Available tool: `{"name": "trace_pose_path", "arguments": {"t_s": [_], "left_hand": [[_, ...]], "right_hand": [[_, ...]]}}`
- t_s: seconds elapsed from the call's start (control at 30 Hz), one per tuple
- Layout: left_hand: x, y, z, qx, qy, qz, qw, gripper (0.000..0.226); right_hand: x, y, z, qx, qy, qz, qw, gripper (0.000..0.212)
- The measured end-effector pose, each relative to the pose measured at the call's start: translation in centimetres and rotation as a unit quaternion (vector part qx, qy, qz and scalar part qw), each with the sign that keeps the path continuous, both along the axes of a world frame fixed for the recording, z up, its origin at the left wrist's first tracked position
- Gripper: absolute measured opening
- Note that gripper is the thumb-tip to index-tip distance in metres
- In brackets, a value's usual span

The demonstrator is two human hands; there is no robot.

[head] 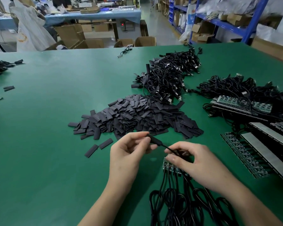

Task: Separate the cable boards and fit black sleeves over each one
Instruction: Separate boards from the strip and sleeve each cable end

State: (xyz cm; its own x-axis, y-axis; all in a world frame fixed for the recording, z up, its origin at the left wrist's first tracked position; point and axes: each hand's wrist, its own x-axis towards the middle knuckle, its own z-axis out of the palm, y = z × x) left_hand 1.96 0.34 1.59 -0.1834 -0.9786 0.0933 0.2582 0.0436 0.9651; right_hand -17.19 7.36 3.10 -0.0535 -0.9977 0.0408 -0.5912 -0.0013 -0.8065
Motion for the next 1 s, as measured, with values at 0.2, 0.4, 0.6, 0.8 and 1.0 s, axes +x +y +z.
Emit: {"name": "trace_pose_path", "arguments": {"t_s": [0.2,0.4,0.6,0.8,1.0], "left_hand": [[0.9,-0.8,0.2,-0.046,-0.088,0.01,0.995,0.022],[3.5,-2.9,-0.2,-0.195,-0.432,0.137,0.87,0.03],[5.1,-3.9,-0.5,-0.153,-0.592,0.162,0.775,0.046],[5.8,-4.4,-0.6,-0.132,-0.63,0.16,0.749,0.037],[5.6,-4.3,-0.5,-0.141,-0.61,0.159,0.763,0.032]], "right_hand": [[-0.1,-0.5,2.1,-0.051,0.026,-0.054,0.997,0.015],[-3.0,-7.1,7.5,-0.113,0.086,-0.124,0.982,0.016],[-5.5,-20.6,15.5,-0.114,0.229,-0.177,0.95,0.034],[-4.0,-19.9,14.1,-0.118,0.256,-0.126,0.951,0.044],[-2.5,-7.7,6.8,0.066,0.268,0.036,0.961,0.019]]}}
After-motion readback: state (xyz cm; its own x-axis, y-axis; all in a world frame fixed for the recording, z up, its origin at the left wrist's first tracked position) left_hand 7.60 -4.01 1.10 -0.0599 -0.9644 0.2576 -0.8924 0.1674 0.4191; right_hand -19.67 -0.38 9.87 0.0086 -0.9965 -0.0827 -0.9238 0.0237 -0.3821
